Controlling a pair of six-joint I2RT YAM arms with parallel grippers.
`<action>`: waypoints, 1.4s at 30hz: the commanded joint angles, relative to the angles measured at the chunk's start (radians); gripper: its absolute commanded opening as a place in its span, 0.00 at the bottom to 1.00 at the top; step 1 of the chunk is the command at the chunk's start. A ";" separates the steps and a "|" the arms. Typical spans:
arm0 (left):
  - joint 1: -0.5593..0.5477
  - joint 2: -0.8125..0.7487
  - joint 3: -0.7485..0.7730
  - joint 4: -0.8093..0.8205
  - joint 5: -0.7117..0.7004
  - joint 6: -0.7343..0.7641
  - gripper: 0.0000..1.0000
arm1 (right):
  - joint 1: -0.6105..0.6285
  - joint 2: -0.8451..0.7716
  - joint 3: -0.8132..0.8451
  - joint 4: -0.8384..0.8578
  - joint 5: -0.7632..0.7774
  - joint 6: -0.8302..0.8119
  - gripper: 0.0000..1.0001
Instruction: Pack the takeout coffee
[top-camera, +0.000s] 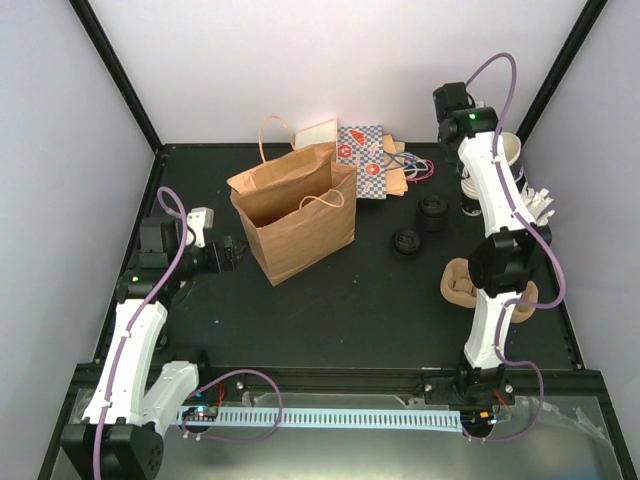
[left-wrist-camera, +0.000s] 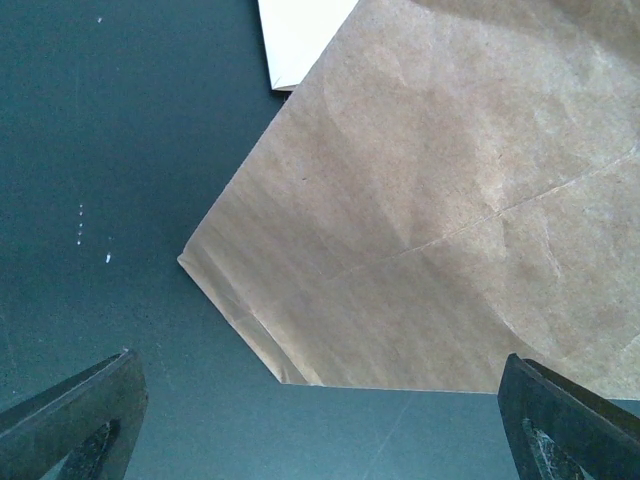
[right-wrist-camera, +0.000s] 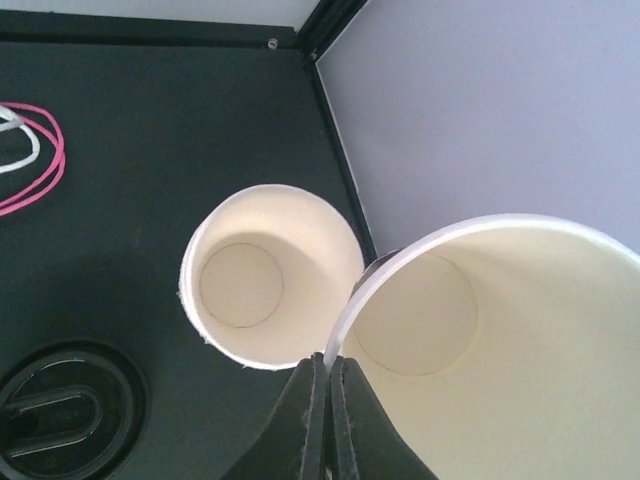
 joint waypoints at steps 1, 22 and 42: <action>-0.008 -0.012 0.003 0.003 -0.010 0.011 0.99 | -0.006 0.011 0.033 -0.005 -0.023 -0.002 0.01; -0.007 -0.014 0.004 0.003 -0.006 0.012 0.99 | -0.005 -0.069 0.027 -0.036 0.008 -0.011 0.01; -0.008 -0.016 0.004 0.006 0.002 0.013 0.99 | 0.281 -0.301 -0.065 -0.177 -0.253 0.041 0.01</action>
